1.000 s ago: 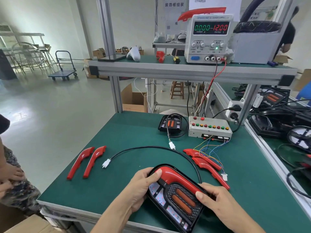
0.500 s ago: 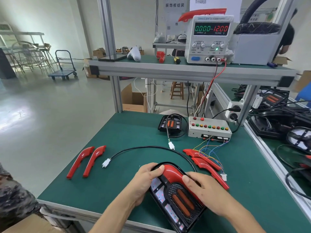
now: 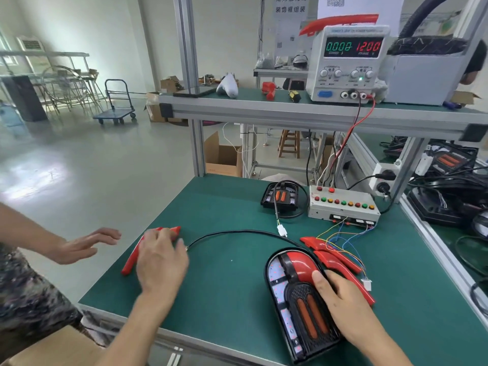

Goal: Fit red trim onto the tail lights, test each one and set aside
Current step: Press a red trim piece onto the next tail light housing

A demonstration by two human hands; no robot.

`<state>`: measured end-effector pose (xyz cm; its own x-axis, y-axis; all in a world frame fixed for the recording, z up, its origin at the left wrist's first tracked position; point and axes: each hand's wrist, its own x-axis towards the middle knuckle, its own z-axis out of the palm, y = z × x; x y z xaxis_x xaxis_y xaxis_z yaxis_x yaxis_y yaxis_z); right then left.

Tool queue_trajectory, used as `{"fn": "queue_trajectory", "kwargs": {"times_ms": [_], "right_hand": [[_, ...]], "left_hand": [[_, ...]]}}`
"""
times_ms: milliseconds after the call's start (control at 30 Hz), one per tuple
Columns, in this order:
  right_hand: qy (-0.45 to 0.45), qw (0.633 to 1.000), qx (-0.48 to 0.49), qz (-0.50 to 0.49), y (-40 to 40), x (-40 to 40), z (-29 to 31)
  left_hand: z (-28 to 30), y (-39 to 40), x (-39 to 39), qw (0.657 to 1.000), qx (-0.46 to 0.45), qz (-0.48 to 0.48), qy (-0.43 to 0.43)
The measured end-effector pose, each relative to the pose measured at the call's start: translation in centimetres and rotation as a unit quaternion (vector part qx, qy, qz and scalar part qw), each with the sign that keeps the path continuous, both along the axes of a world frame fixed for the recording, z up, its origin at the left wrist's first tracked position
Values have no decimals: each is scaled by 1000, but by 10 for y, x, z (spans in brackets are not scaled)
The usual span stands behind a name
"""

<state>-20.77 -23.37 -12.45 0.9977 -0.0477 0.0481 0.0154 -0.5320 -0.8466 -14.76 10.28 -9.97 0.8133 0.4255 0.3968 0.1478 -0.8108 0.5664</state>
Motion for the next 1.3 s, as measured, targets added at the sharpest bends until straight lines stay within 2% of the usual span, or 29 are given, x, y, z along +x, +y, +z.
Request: {"fn": "queue_trajectory", "kwargs": {"times_ms": [100,200,467,533,600,667,733,800,867,933,1000,1100,1300], "right_hand": [[1,1000,0,10,3,-1,-1],[2,1000,12,-6,5,0,-2],[11,999,27,-16,6,0,-2],[15,999,31,-20,7,0,-2],[18,999,43,-25,6,1,-4],[19,998,55,-36,6,2,-7],[14,996,62,-56,6,3,-10],[12,995,67,-79,8,3,-12],[10,992,74,-97,11,3,-12],[6,990,74,-116,14,3,-14],[-3,989,65,-134,15,3,-14],[-3,989,41,-141,15,2,-18],[1,991,12,-134,16,3,-22]], "left_hand": [[8,26,17,981,74,63,168],[3,31,27,963,104,50,244],[-6,32,26,953,99,57,280],[-2,30,18,962,83,58,252],[6,27,8,980,61,59,179],[15,16,-11,996,19,16,87],[25,-7,-36,992,-91,-71,55],[31,-41,-61,951,-234,-182,82],[24,-74,-78,906,-317,-264,98],[16,-104,-86,903,-285,-304,106],[7,-124,-89,918,-202,-320,119],[1,-139,-87,936,-115,-304,134],[0,-153,-84,943,5,-282,174]]}}
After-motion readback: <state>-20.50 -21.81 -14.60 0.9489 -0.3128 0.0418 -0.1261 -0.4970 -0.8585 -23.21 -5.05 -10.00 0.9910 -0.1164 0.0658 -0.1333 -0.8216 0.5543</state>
